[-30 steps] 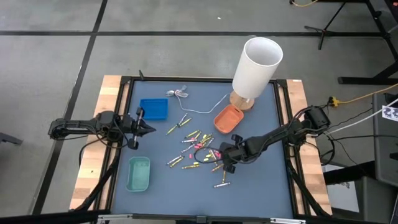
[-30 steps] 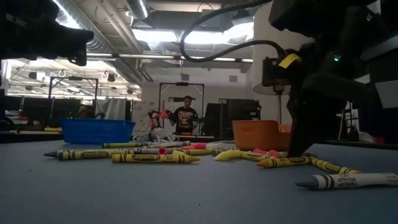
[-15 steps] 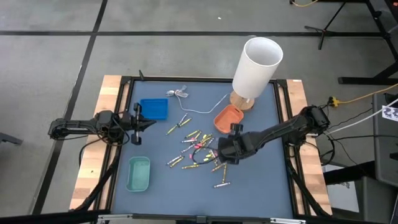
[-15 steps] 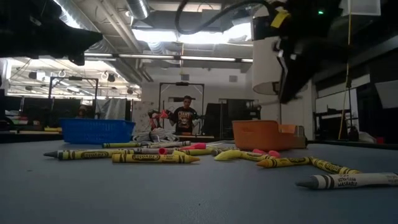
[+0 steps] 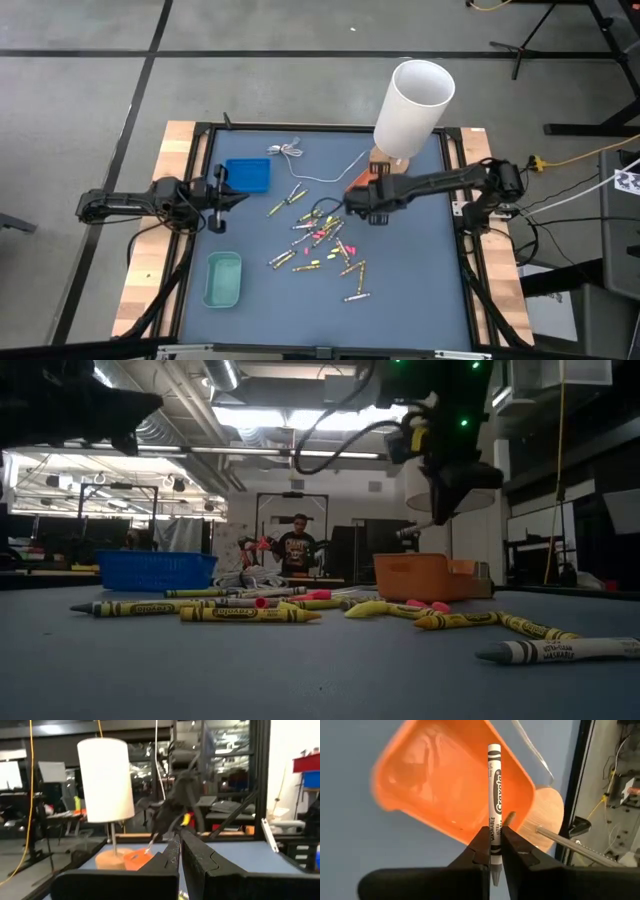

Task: Sort crayons
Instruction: Put the gray crayon into the orange bin

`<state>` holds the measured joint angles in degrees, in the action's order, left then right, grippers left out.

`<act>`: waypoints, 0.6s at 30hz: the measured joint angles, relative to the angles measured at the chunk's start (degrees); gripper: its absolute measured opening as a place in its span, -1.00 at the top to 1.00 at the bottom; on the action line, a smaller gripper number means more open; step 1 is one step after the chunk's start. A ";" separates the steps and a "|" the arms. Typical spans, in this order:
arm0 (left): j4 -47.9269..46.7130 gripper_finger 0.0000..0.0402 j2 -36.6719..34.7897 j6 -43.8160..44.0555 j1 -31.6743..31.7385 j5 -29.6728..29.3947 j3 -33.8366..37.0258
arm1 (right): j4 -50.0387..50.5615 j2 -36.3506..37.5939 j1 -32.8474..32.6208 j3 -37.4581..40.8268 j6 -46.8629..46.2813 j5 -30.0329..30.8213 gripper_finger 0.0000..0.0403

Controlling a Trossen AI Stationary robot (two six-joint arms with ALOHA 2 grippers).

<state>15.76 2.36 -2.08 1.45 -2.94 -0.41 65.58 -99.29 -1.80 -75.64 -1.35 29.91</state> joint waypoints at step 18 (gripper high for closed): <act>2.45 0.55 2.50 6.75 0.00 0.73 0.00 | -6.15 -0.02 7.21 -0.02 5.45 -14.48 0.87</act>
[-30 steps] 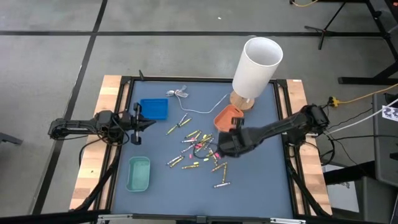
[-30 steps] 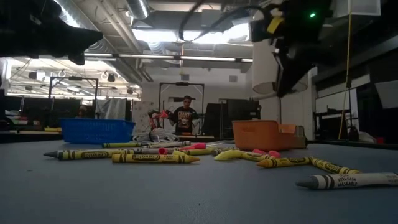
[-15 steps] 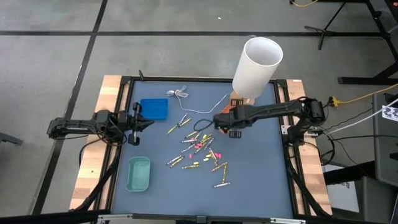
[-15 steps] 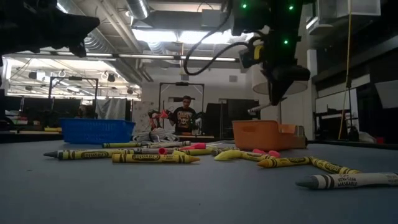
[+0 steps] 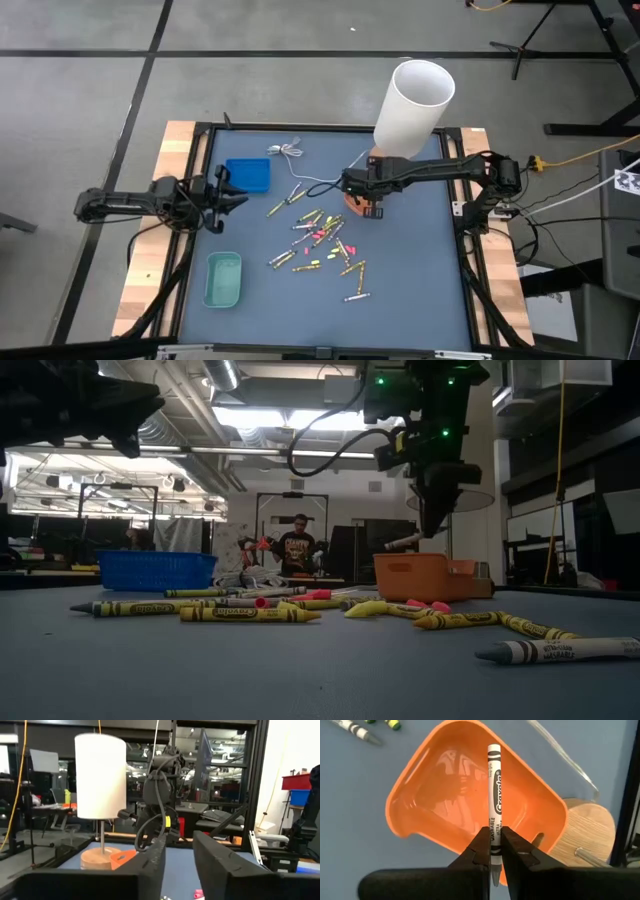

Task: Sort crayons
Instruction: Put the gray crayon into the orange bin

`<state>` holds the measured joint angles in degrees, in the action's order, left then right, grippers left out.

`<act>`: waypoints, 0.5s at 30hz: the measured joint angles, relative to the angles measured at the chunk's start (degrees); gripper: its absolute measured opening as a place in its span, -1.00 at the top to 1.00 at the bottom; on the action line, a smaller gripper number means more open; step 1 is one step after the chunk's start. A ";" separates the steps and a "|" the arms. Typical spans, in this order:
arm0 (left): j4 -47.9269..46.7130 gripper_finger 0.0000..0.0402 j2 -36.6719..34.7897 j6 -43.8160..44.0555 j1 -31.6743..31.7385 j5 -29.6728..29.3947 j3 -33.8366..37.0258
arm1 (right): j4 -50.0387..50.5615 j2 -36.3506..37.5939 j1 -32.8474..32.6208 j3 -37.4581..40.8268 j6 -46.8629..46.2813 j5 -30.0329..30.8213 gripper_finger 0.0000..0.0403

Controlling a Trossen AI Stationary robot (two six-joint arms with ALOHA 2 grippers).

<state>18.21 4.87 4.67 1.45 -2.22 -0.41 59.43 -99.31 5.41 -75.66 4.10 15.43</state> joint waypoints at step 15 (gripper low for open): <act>4.64 0.42 22.23 2.71 0.04 -4.52 -4.33 | 0.03 0.00 -0.02 0.00 0.74 -0.60 0.79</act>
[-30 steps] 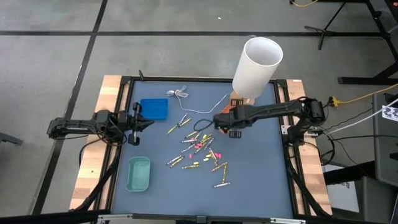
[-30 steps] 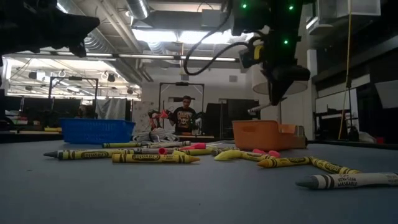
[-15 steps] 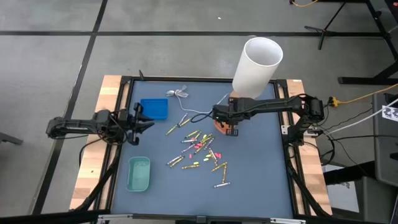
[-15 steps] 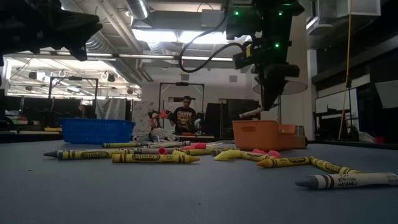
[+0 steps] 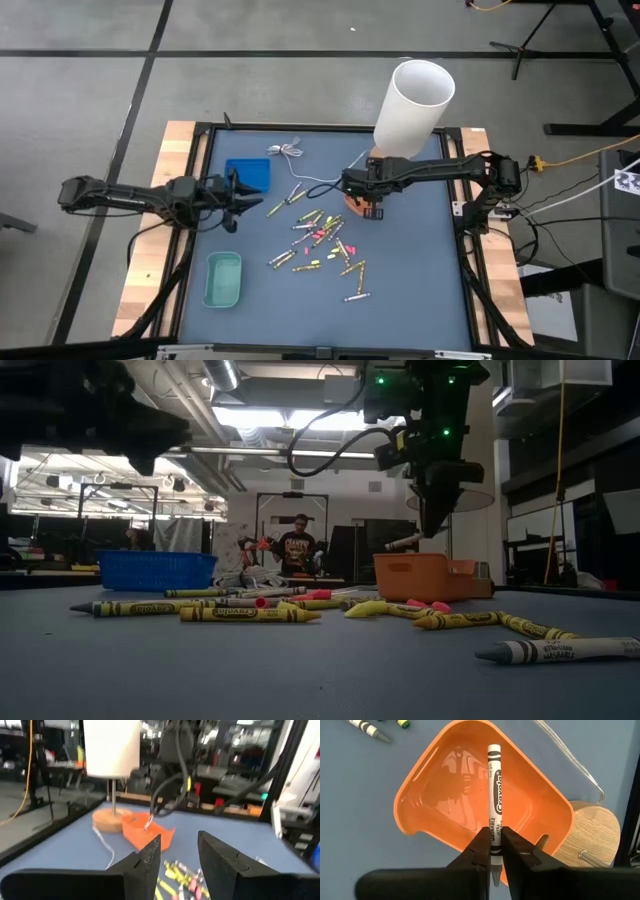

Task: Sort crayons
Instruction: Put the gray crayon into the orange bin, then put the green crayon into the blue bin

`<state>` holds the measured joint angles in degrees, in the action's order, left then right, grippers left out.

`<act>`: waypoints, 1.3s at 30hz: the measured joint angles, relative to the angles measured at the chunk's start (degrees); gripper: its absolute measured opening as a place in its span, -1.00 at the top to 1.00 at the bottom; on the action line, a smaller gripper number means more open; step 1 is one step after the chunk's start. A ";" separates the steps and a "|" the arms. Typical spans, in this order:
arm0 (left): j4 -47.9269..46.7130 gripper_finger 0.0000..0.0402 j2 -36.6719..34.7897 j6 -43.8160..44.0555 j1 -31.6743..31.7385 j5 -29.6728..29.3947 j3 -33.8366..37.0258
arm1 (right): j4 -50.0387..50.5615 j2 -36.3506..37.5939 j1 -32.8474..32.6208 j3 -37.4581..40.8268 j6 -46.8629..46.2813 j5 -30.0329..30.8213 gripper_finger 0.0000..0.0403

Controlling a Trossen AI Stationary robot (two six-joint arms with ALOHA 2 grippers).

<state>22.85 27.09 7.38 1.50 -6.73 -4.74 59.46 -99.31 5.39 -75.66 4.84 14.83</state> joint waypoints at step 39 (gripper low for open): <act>-1.35 0.42 42.43 4.86 0.00 -7.45 -3.47 | -0.02 -0.02 -0.13 0.00 0.00 0.99 0.31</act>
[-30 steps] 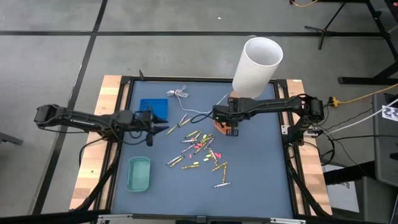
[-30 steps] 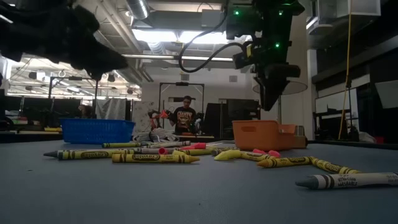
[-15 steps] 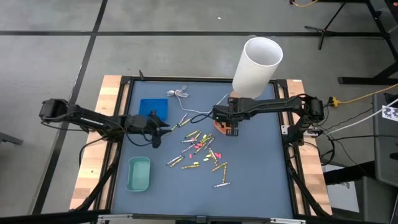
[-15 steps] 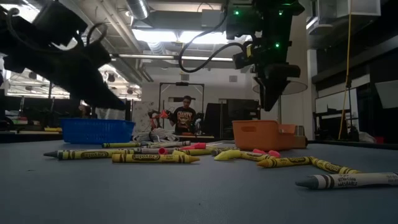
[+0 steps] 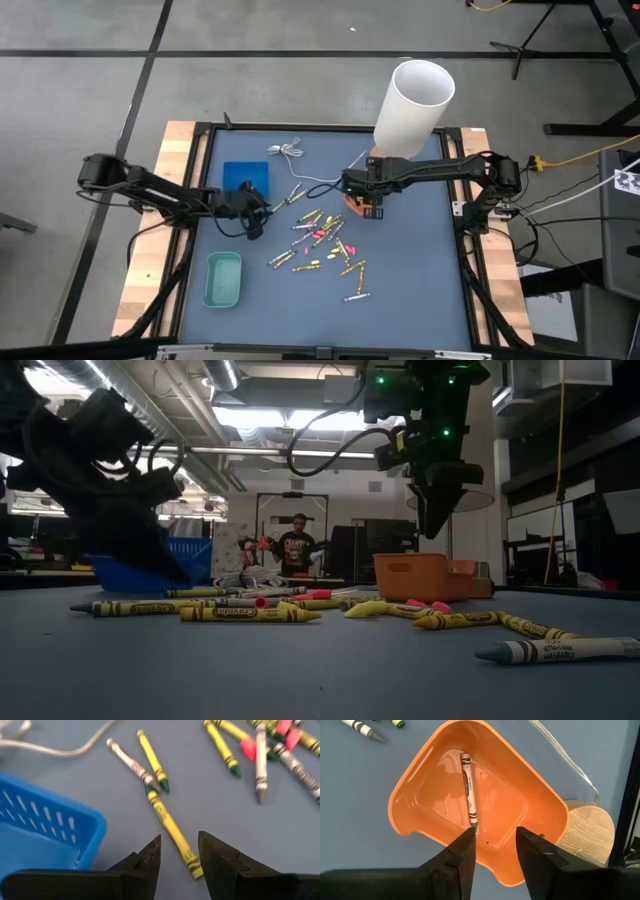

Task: Sort crayons
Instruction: Put the green crayon into the blue bin

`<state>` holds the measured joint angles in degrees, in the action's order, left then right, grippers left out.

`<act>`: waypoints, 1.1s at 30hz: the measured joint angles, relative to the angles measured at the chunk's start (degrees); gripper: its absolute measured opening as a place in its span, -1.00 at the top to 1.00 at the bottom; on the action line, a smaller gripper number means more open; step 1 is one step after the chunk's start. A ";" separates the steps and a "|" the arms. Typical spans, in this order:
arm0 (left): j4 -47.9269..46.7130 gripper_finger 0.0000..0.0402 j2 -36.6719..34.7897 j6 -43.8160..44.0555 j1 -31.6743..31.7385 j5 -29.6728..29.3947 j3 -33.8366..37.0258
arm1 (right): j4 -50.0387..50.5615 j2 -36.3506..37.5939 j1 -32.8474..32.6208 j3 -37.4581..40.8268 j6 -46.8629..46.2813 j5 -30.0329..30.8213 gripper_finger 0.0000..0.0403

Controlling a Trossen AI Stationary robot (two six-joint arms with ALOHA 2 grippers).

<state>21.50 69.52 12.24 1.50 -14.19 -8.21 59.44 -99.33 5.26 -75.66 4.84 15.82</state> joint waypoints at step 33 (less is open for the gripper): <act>-1.93 0.96 2.53 1.17 -0.04 3.28 -0.02 | 0.00 0.00 0.00 0.00 0.00 -0.02 0.31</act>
<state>19.56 72.05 13.41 1.45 -10.91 -8.23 59.44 -99.33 5.26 -75.66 4.84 15.79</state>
